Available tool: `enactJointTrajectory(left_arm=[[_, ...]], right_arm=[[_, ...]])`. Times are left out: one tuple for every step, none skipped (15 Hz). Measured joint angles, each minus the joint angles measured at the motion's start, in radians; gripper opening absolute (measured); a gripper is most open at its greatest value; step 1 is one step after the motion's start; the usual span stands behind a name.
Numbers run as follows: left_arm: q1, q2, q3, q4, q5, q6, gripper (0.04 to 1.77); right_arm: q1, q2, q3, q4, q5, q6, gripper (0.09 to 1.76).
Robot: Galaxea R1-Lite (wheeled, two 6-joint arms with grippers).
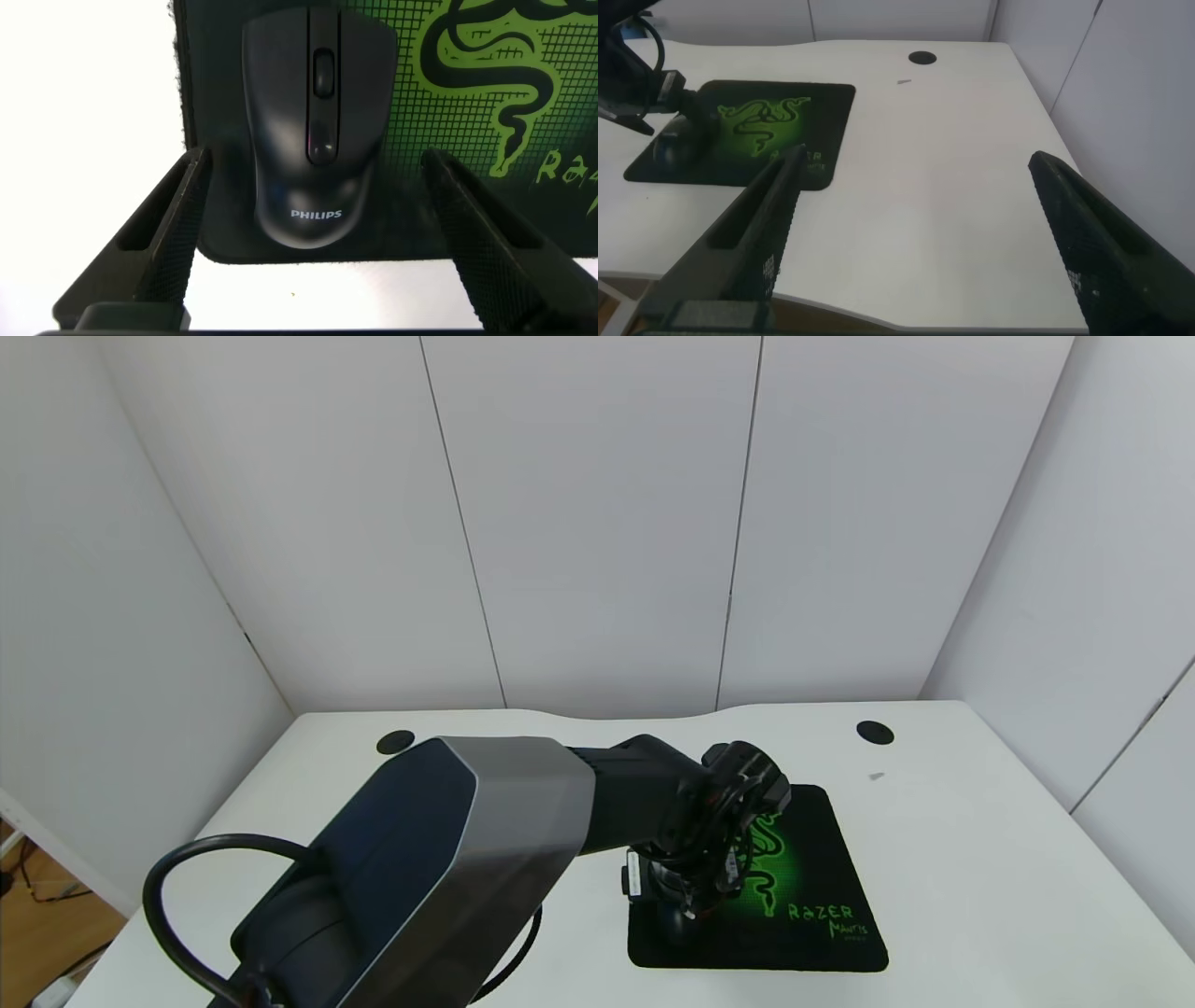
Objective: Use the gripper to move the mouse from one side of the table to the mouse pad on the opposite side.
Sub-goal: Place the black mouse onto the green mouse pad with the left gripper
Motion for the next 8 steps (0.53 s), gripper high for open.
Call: enactJointTrajectory(left_arm=[[-0.001, -0.003, 0.0, 0.002, 0.001, 0.005, 1.61], [-0.001, -0.009, 0.0, 0.003, 0.003, 0.018, 1.62], [-0.001, -0.019, 0.0, 0.007, 0.006, 0.038, 1.63], [0.0, -0.034, 0.0, 0.01, 0.01, 0.056, 1.64], [0.003, -0.05, 0.0, 0.011, 0.023, 0.074, 1.65], [0.012, -0.068, 0.0, 0.011, 0.034, 0.089, 1.66], [0.026, -0.089, 0.001, 0.011, 0.04, 0.1, 1.67], [0.043, -0.108, 0.003, 0.01, 0.043, 0.106, 1.67]], right_arm=[[0.0, 0.0, 0.0, 0.0, 0.0, 0.0, 1.71], [0.0, 0.0, 0.0, 0.0, 0.0, 0.0, 1.71], [0.0, 0.0, 0.0, 0.0, 0.0, 0.0, 1.71], [0.0, 0.0, 0.0, 0.0, 0.0, 0.0, 1.71], [0.0, 0.0, 0.0, 0.0, 0.0, 0.0, 1.71], [0.0, 0.0, 0.0, 0.0, 0.0, 0.0, 1.71], [0.0, 0.0, 0.0, 0.0, 0.0, 0.0, 1.71], [0.0, 0.0, 0.0, 0.0, 0.0, 0.0, 1.71]])
